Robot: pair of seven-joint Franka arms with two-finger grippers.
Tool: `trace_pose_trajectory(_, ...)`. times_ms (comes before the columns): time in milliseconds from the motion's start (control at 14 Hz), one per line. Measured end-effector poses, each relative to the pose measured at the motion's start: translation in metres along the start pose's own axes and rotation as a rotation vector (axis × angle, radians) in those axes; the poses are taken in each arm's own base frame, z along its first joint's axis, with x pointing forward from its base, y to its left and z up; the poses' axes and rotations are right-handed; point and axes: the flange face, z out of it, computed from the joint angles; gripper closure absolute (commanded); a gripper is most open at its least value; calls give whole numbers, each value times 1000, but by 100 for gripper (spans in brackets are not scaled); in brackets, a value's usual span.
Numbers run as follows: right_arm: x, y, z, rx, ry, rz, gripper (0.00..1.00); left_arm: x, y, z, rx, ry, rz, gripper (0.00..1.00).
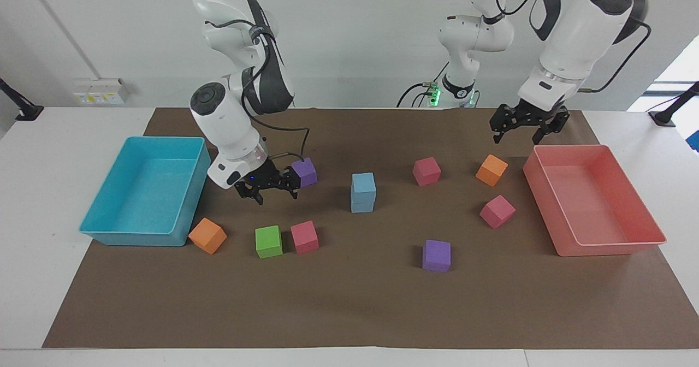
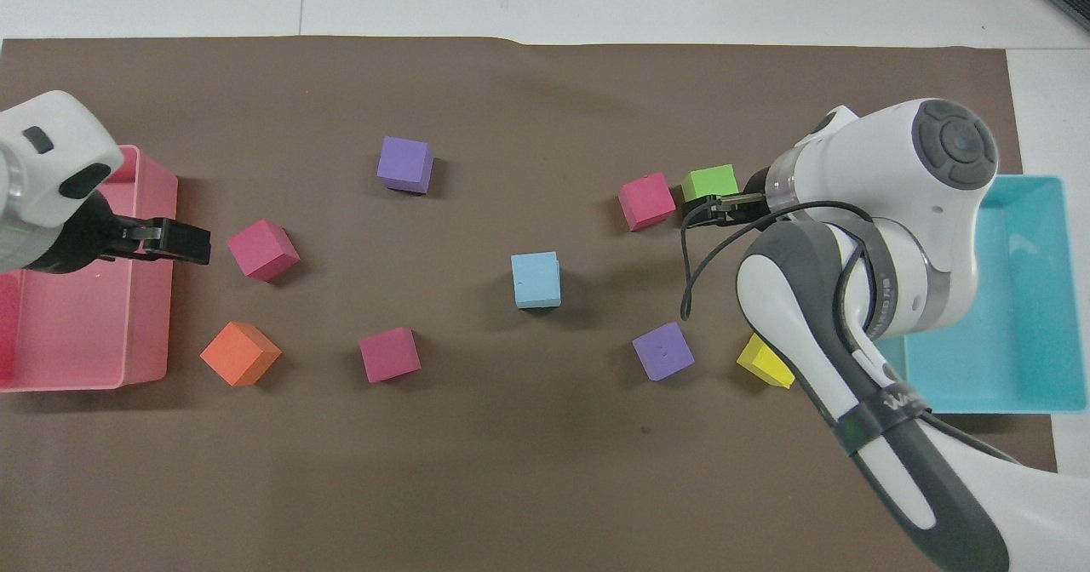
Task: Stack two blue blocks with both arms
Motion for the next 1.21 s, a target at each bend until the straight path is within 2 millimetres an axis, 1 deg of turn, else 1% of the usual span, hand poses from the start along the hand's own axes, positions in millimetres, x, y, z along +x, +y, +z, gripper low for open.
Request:
trace_pose_trajectory(142, 0, 12, -23, -39, 5, -11, 0, -3, -36, -4, 0, -7, 21, 0)
trace_pose_trajectory(214, 0, 20, -37, -43, 3, -1, 0, -5, -50, -9, 0, -8, 30, 0)
trace_pose_trajectory(285, 0, 27, -51, -45, 1, 11, 0, -6, -58, -15, 0, -9, 34, 0)
trace_pose_trajectory(356, -2, 36, -66, -46, -2, 25, 0, -7, -60, -23, 0, -10, 36, 0)
trace_pose_trajectory(499, -11, 56, -97, -65, -8, 48, 0, -6, -56, -38, 0, -16, 42, 0)
trace_pose_trajectory(641, -22, 68, -123, -95, -16, 55, 0, -6, -53, -48, -6, -24, 46, 0)
trace_pose_trajectory(783, -33, 74, -151, -132, -29, 52, 0, -7, -51, -50, -10, -33, 49, 0)
trace_pose_trajectory(997, -44, 77, -191, -149, -67, 63, 0, -7, -48, -48, -12, -43, 55, 0)
trace_pose_trajectory(1140, -49, 79, -213, -158, -93, 72, 0, -7, -44, -48, -12, -46, 63, 0)
trace_pose_trajectory(1211, -52, 80, -221, -158, -102, 76, 0, -7, -42, -48, -12, -46, 66, 0)
